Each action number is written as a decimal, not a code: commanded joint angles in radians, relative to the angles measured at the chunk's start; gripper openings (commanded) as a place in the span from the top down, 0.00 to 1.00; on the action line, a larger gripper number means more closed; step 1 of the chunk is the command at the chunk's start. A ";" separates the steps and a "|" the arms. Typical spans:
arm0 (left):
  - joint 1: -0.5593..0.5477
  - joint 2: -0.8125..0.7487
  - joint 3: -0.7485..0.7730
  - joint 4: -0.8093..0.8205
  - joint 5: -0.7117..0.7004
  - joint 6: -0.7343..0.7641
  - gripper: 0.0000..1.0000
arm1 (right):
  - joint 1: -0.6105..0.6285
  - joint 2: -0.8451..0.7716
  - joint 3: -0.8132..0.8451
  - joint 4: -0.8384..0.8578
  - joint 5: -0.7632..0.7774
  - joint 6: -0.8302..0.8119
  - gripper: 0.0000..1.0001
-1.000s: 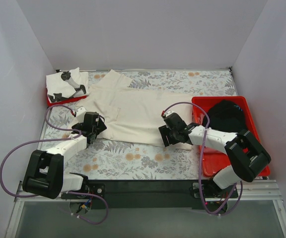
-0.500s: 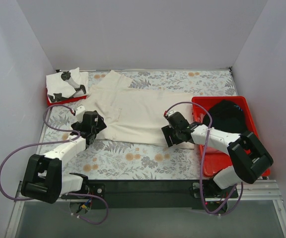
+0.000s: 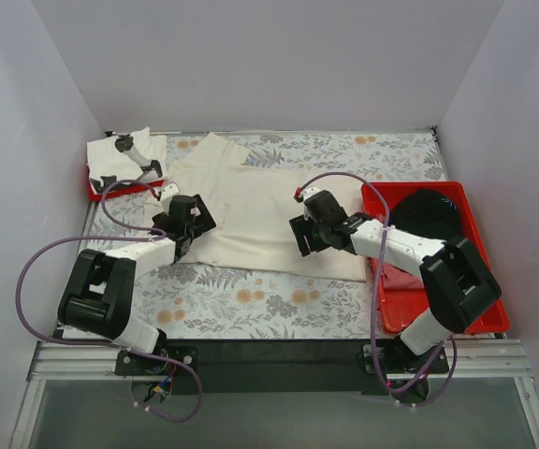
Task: Fold and stack the t-shirts
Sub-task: Fold the tshirt
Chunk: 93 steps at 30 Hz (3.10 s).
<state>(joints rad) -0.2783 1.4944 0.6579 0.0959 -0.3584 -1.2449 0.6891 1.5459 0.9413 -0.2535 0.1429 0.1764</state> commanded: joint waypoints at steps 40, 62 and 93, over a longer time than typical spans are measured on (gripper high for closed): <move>-0.024 -0.351 -0.092 -0.206 -0.049 -0.189 0.12 | 0.107 -0.087 -0.115 0.048 -0.106 0.061 0.43; 0.163 -0.071 -0.087 -0.048 0.062 -0.142 0.11 | 0.067 0.118 0.152 0.062 -0.051 -0.008 0.41; 0.208 -0.273 -0.253 -0.235 0.180 -0.287 0.09 | 0.093 0.132 -0.163 0.138 -0.098 0.089 0.44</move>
<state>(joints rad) -0.0738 1.2556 0.4469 0.0273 -0.2016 -1.4933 0.7601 1.6676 0.8516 0.0235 0.0872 0.2153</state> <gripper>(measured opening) 0.905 0.565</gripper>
